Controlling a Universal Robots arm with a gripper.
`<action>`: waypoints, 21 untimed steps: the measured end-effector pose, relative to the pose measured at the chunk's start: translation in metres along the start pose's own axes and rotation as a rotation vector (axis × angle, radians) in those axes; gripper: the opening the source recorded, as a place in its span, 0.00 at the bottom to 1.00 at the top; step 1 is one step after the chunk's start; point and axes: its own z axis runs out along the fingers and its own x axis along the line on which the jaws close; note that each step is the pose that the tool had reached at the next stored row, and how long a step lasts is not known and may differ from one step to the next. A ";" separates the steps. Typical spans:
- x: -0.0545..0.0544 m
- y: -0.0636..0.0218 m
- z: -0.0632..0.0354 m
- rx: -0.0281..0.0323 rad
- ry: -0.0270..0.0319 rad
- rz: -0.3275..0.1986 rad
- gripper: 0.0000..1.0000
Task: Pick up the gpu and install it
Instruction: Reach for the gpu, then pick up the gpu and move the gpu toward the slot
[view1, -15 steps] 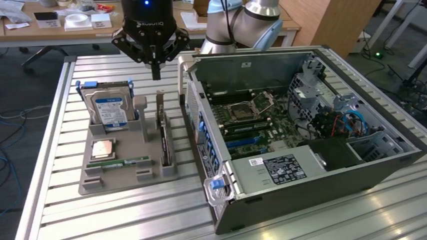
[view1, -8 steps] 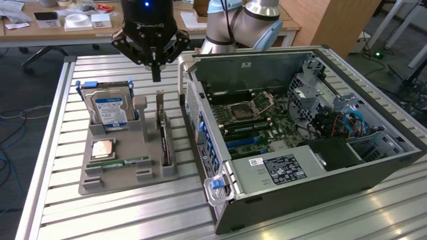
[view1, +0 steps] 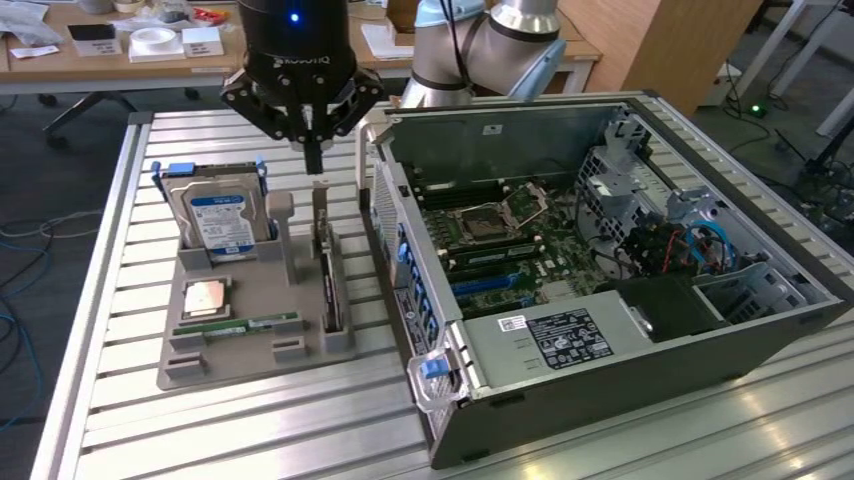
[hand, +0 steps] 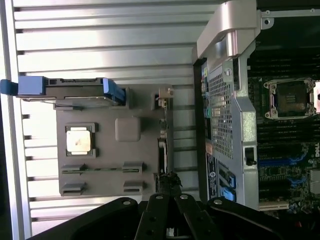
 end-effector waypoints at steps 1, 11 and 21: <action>0.000 -0.0026 -0.0001 0.0000 0.0000 0.000 0.11; 0.001 -0.0206 -0.0010 0.0000 0.0000 0.000 0.11; 0.005 -0.0215 -0.0011 -0.0001 0.0000 0.000 0.11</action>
